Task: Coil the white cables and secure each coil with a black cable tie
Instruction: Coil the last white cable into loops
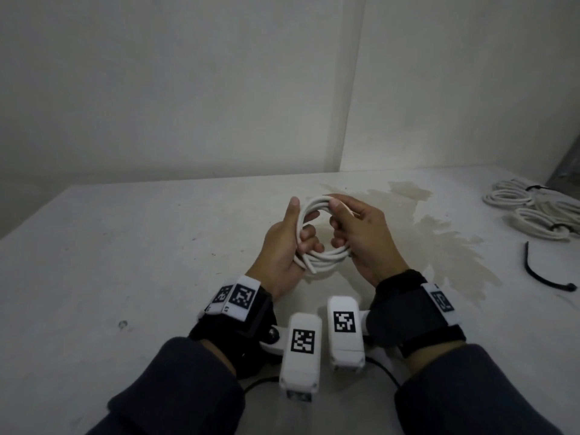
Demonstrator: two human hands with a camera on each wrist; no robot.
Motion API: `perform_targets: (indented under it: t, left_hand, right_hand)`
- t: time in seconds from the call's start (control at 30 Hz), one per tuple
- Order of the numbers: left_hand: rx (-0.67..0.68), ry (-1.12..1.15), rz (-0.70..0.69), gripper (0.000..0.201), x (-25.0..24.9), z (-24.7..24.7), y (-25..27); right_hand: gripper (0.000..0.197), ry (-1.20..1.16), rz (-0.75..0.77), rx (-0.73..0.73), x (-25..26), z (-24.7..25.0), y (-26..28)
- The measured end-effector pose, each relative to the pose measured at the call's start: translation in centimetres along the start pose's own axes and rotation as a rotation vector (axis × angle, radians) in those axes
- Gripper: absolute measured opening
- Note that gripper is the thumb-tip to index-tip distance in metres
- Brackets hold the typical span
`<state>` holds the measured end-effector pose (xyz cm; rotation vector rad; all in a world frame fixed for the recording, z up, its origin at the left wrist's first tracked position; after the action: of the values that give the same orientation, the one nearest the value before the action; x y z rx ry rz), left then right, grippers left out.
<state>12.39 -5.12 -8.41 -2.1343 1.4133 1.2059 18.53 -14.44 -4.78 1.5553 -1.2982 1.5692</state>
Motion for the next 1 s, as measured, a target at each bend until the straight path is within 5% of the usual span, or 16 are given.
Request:
perform_targets:
  t: [0.23,0.33,0.7,0.83,1.0]
  left_hand:
    - [-0.134,0.057,0.019,0.052,-0.2,1.6,0.0]
    - [-0.041,0.016,-0.006,0.044,-0.7,0.7,-0.1]
    - [0.292,0.201,0.247,0.026,-0.2,-0.8,1.2]
    - [0.29,0.107,0.281,0.05,0.2,-0.6,0.9]
    - [0.229,0.028,0.149,0.029,-0.4,-0.8,0.7]
  right_hand:
    - [0.018,-0.11,-0.102,0.097,-1.0,-1.7,0.3]
    - [0.019,-0.225,-0.174,0.068,-1.4,-1.3,0.2]
    - [0.015,-0.135,-0.1,0.074,-0.5,-0.6,0.0]
    - [0.015,-0.094,-0.079,0.103,-0.4,-1.0,0.2]
    - [0.015,-0.142,-0.099,0.104,-0.3,-1.0,0.2]
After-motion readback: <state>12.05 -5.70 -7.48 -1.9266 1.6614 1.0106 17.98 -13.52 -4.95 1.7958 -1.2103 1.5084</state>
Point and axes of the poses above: each hand's wrist, its own y-axis away from the middle knuckle, its own z-axis out of the back of the hand, x = y × z, the point moved 9 cm from there along -y, towards the middle knuckle, and after that the axes turned 7 degrees about -x, right-handed, at the moved point
